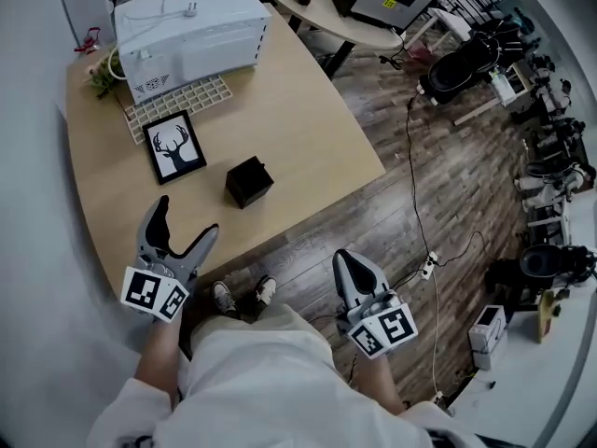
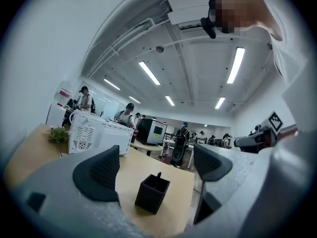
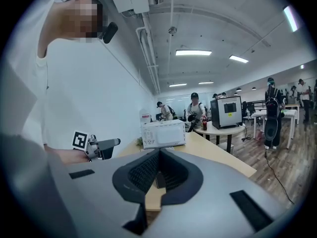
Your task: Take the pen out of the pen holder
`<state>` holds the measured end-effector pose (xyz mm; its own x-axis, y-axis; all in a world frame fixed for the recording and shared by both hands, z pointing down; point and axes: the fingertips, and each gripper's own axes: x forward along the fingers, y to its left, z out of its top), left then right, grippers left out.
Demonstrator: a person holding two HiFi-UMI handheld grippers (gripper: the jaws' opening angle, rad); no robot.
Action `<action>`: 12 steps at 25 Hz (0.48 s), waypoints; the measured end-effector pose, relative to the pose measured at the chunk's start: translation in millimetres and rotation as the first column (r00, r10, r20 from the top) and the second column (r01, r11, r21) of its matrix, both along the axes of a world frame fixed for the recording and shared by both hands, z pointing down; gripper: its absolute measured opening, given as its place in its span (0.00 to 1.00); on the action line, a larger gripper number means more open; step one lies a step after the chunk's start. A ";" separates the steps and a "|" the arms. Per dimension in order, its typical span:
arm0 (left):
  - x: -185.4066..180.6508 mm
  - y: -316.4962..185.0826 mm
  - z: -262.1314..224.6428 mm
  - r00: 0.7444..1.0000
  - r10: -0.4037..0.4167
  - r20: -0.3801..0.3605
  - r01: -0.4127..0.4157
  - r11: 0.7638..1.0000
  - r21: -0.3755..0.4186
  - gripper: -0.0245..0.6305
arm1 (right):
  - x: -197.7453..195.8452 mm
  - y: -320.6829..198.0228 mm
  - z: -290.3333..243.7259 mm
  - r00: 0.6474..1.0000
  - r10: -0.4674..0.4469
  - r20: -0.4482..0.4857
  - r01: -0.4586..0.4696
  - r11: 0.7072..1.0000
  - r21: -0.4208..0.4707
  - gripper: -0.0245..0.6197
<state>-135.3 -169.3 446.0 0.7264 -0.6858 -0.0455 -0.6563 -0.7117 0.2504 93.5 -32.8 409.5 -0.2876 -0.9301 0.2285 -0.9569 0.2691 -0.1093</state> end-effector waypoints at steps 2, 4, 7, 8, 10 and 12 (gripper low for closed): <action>17.6 -6.2 1.2 1.000 0.024 0.009 -0.024 1.000 -0.004 0.74 | 9.2 -7.5 2.1 1.000 0.009 0.014 -0.009 1.000 0.004 0.04; 32.5 -13.9 1.9 0.999 0.037 0.024 -0.037 0.999 -0.003 0.74 | 17.3 -18.9 3.7 1.000 0.004 0.027 -0.005 1.000 0.014 0.04; 46.5 -30.5 4.3 0.998 0.032 0.051 -0.032 0.999 -0.001 0.74 | 30.0 -43.2 4.9 0.999 -0.019 0.051 0.017 0.999 0.038 0.04; 51.4 -34.3 4.7 0.998 0.027 0.059 -0.027 1.000 -0.003 0.74 | 35.7 -51.2 3.0 0.998 -0.029 0.059 0.026 0.999 0.046 0.04; 64.2 -39.7 6.6 0.996 0.024 0.085 -0.023 1.000 -0.009 0.74 | 47.6 -67.5 -2.6 0.996 -0.051 0.068 0.047 0.997 0.063 0.04; 76.1 -46.8 9.5 0.993 0.023 0.115 -0.021 1.000 -0.018 0.74 | 55.7 -86.4 -5.2 0.994 -0.075 0.079 0.070 0.995 0.074 0.04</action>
